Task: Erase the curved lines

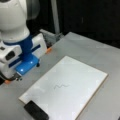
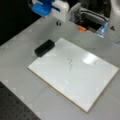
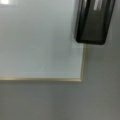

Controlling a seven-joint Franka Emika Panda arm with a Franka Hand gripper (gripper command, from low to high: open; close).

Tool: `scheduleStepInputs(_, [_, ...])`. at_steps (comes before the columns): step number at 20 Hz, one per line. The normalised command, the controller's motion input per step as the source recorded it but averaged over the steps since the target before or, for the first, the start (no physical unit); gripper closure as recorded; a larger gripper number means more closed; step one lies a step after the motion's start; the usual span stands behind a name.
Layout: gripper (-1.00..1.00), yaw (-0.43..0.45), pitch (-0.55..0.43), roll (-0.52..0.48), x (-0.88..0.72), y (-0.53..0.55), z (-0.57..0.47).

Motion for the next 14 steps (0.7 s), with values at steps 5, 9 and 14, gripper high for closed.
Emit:
scheduleStepInputs(5, [-1.0,0.228,0.139,-0.007,0.31,-0.43,0.06])
scheduleStepInputs(9, [-1.0,0.206,0.133,-0.012,0.28,-0.38,0.06])
scheduleStepInputs(14, [-1.0,0.228,0.133,0.011,0.28,-0.41,0.04])
